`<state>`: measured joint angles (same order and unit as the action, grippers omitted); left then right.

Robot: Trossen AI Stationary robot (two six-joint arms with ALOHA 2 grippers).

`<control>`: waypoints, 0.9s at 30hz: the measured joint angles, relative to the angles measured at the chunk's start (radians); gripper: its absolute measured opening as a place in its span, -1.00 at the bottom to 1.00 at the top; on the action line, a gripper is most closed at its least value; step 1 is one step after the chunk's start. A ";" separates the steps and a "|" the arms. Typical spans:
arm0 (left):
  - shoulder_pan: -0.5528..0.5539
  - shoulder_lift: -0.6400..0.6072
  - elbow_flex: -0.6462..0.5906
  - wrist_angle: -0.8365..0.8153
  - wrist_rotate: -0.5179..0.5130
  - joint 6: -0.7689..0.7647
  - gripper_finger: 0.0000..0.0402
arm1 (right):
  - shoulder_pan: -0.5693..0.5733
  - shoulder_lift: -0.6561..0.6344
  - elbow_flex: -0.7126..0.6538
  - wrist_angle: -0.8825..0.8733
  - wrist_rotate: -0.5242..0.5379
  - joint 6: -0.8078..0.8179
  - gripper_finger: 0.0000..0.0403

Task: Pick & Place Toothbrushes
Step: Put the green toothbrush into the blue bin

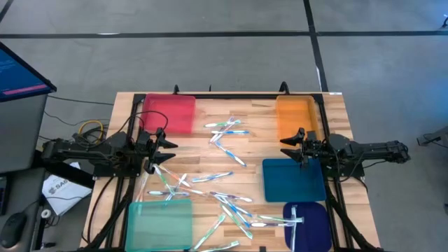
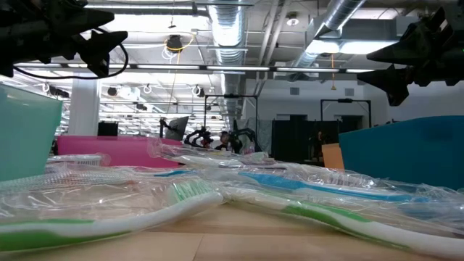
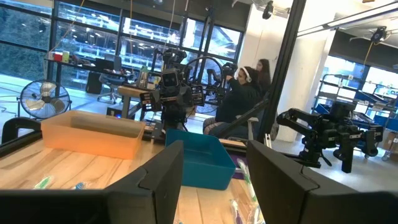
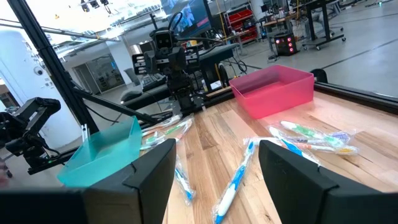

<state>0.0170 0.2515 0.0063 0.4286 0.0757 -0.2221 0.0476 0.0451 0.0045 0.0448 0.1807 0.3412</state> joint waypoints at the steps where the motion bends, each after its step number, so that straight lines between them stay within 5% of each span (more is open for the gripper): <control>1: 0.000 0.000 0.000 0.004 -0.001 0.003 -0.14 | 0.000 0.000 0.000 0.000 0.000 0.000 0.12; 10: 0.001 0.000 0.000 0.298 -0.032 0.066 -0.14 | 0.000 0.000 0.000 0.000 0.000 0.000 0.12; 17: 0.001 0.008 0.005 0.690 -0.101 0.168 -0.14 | 0.000 0.000 0.000 0.000 0.000 0.000 0.12; 27: 0.001 0.253 0.139 0.657 -0.085 0.294 -0.14 | 0.000 0.000 0.000 0.000 0.000 0.000 0.12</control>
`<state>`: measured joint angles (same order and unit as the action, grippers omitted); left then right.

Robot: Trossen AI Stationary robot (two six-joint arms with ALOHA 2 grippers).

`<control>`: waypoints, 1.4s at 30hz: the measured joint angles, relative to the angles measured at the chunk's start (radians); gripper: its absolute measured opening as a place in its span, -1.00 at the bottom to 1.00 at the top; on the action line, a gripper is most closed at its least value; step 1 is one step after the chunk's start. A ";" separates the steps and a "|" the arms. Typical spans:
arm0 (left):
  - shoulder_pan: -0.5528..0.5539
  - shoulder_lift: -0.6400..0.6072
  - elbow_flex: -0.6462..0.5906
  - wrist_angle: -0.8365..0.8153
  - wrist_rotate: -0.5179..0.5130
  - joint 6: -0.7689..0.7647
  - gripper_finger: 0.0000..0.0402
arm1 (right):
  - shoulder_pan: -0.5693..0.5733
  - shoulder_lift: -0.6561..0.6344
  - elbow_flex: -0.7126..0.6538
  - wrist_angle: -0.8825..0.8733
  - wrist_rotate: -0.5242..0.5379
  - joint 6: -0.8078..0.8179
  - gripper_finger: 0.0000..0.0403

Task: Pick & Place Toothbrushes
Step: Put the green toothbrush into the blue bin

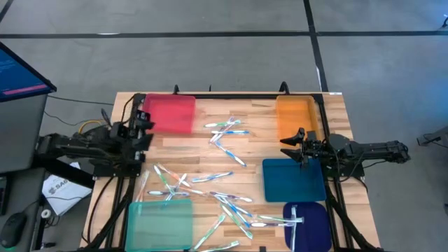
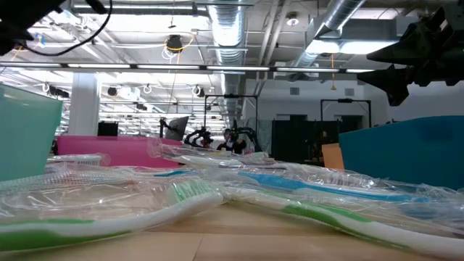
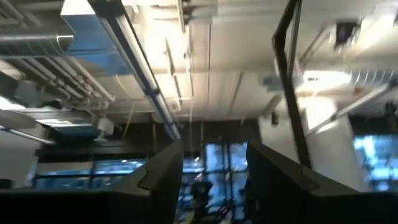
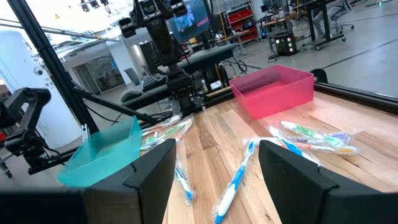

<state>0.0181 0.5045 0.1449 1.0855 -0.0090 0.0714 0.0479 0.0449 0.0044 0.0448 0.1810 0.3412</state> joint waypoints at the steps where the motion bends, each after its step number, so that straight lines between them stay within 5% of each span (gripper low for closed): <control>1: 0.000 0.038 0.011 0.000 0.000 0.036 -0.14 | 0.000 0.000 0.000 0.000 0.000 0.000 0.12; 8: 0.077 0.375 0.137 -0.011 0.017 0.124 -0.14 | 0.000 0.000 0.000 0.000 0.000 0.000 0.12; 12: 0.133 0.520 0.292 -0.099 0.130 0.084 -0.14 | 0.000 0.000 0.000 0.000 0.000 0.000 0.12; 16: 0.166 0.596 0.471 -0.353 0.306 -0.004 -0.14 | 0.000 0.000 0.000 0.000 0.000 0.000 0.12; 22: 0.172 0.610 0.563 -0.497 0.490 -0.002 -0.14 | 0.000 0.000 0.000 0.000 0.000 0.000 0.12; 27: 0.172 0.573 0.563 -0.488 0.489 0.014 -0.14 | 0.000 0.000 0.000 0.000 0.000 0.000 0.12; 36: 0.157 0.501 0.563 -0.511 0.489 -0.182 -0.14 | 0.000 0.000 0.000 0.000 0.000 0.000 0.12; 42: 0.157 0.483 0.532 -0.582 0.490 -0.105 -0.14 | 0.000 0.000 0.000 0.000 0.000 0.000 0.12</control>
<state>0.1753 0.9876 0.6773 0.5032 0.4807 -0.0337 0.0479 0.0452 0.0048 0.0448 0.1810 0.3412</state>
